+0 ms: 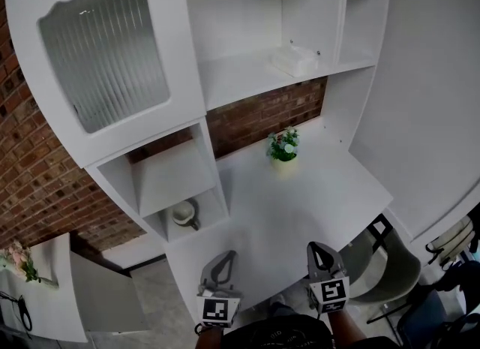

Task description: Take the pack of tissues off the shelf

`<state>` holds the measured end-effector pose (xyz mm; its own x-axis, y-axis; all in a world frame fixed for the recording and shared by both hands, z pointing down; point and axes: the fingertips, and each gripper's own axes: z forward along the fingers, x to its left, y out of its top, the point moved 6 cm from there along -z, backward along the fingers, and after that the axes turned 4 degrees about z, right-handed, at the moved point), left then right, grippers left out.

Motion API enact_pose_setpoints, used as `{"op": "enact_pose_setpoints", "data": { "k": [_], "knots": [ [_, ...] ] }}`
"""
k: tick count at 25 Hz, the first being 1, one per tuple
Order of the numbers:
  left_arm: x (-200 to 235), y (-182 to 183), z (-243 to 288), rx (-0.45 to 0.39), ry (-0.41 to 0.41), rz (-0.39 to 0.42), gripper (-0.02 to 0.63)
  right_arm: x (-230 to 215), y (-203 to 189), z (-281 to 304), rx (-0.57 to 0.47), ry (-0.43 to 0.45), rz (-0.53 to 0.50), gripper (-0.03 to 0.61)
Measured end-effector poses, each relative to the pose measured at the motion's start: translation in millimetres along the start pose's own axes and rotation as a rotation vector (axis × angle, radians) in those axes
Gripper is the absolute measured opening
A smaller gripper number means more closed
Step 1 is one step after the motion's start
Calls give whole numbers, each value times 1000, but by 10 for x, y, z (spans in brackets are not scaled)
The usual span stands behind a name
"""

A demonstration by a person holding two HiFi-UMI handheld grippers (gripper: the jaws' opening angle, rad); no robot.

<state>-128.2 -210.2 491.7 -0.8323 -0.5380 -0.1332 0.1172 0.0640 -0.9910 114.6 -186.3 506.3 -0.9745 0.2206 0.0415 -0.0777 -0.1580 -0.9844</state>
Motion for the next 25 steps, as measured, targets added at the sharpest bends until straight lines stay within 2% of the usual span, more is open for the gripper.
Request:
{"op": "enact_pose_setpoints", "data": {
  "k": [5, 10, 15, 19, 25],
  "knots": [
    [14, -85, 261, 33, 54, -20, 12, -302, 2, 231, 15, 62, 40, 5],
    [-5, 3, 482, 0, 58, -18, 11, -515, 163, 447, -3, 106, 36, 5],
    [-34, 3, 663, 20, 91, -23, 12, -757, 409, 709, 4, 196, 121, 5],
    [-19, 53, 814, -4, 121, -57, 11, -908, 691, 913, -26, 199, 89, 5],
    [-120, -40, 1002, 3, 125, -83, 12, -1251, 1043, 1135, -67, 173, 132, 5]
  ]
}}
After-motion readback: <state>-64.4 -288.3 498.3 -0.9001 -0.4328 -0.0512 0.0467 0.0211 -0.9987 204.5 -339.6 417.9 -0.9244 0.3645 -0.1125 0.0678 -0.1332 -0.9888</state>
